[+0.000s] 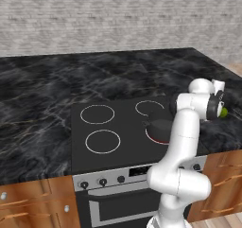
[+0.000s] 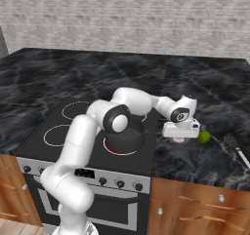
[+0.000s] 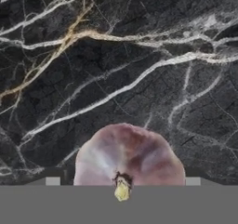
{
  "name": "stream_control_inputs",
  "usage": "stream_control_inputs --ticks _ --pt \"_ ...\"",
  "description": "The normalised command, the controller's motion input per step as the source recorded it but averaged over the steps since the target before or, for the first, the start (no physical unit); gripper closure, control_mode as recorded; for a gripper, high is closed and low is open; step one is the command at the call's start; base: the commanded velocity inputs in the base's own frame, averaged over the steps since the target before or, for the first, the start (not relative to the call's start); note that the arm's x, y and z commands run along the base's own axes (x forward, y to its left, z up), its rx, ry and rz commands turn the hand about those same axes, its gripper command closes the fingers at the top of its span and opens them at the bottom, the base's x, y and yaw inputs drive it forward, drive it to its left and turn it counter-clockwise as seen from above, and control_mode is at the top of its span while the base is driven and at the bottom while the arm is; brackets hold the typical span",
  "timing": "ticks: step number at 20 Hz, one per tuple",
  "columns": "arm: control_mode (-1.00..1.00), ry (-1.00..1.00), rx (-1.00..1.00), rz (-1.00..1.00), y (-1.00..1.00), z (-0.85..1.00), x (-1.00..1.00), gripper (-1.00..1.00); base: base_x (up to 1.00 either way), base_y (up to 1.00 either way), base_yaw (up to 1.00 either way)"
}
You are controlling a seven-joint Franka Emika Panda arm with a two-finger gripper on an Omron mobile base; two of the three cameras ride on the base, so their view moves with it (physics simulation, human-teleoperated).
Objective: Put the garlic and lime in the pot. Retrieve the spatula and lightly stir the vegetables in the pot.
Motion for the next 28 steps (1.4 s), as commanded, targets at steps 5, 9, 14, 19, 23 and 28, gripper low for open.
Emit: stream_control_inputs --ticks 5,9,14,19,23,28 --pt "-1.00 0.00 0.00 0.00 0.18 0.19 -0.18 1.00 0.00 0.00 0.00" --pt "-1.00 -0.09 0.00 0.00 0.10 0.82 -0.53 1.00 0.00 0.00 0.00" --pt "-1.00 -0.09 0.00 0.00 0.24 0.81 -0.42 1.00 0.00 0.00 0.00" --pt "-1.00 -0.01 -0.03 0.05 0.68 0.64 -0.70 1.00 0.00 0.00 0.00" --pt "-1.00 0.00 -0.11 0.07 0.99 0.50 -0.34 1.00 0.00 0.00 0.00" --pt "-1.00 0.00 -0.07 0.08 1.00 0.13 0.00 1.00 0.00 0.00 0.00"
